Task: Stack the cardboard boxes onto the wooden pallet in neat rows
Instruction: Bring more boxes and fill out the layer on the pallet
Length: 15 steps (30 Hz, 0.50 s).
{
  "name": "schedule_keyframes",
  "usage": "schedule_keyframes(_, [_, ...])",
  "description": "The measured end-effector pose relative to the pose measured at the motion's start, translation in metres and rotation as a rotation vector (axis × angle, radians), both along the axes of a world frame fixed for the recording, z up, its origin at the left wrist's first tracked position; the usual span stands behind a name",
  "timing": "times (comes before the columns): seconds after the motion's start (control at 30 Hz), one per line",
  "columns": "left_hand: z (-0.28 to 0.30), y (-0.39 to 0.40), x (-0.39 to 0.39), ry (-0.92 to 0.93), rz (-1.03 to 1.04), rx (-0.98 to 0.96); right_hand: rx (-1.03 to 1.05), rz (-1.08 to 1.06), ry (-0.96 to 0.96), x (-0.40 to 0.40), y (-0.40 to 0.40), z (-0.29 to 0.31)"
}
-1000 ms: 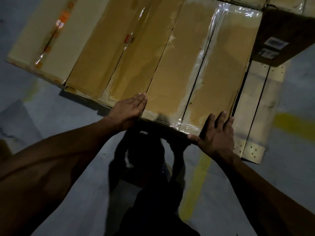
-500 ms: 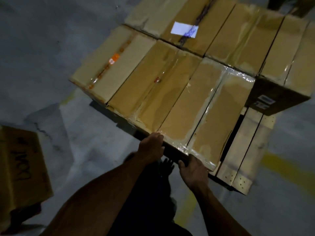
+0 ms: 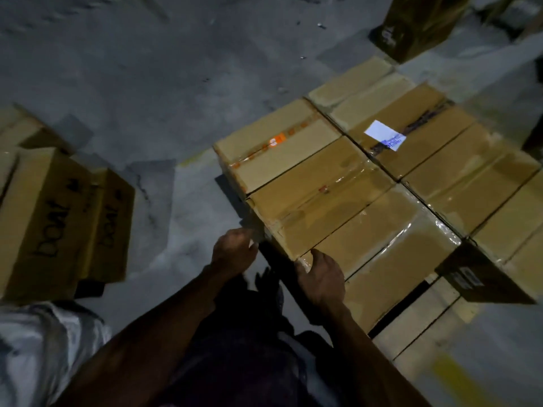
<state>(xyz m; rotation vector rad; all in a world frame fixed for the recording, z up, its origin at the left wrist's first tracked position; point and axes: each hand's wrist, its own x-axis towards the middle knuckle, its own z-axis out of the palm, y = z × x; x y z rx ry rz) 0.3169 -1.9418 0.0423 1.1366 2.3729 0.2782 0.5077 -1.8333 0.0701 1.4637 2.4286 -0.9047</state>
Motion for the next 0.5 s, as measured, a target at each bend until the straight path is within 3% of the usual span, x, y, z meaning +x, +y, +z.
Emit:
schedule_keyframes(0.23, [0.051, -0.052, 0.005, 0.050, 0.297, -0.064, 0.010, 0.260, -0.013, -0.031, 0.003, 0.041])
schedule_keyframes(0.43, [0.067, -0.107, 0.015, 0.070, 0.496, -0.019, 0.025, 0.411, 0.015, -0.061, -0.016, 0.059])
schedule_keyframes(0.5, [0.071, -0.125, 0.010, 0.167, 0.501, 0.039, 0.009, 0.458, 0.005, -0.075, -0.026, 0.065])
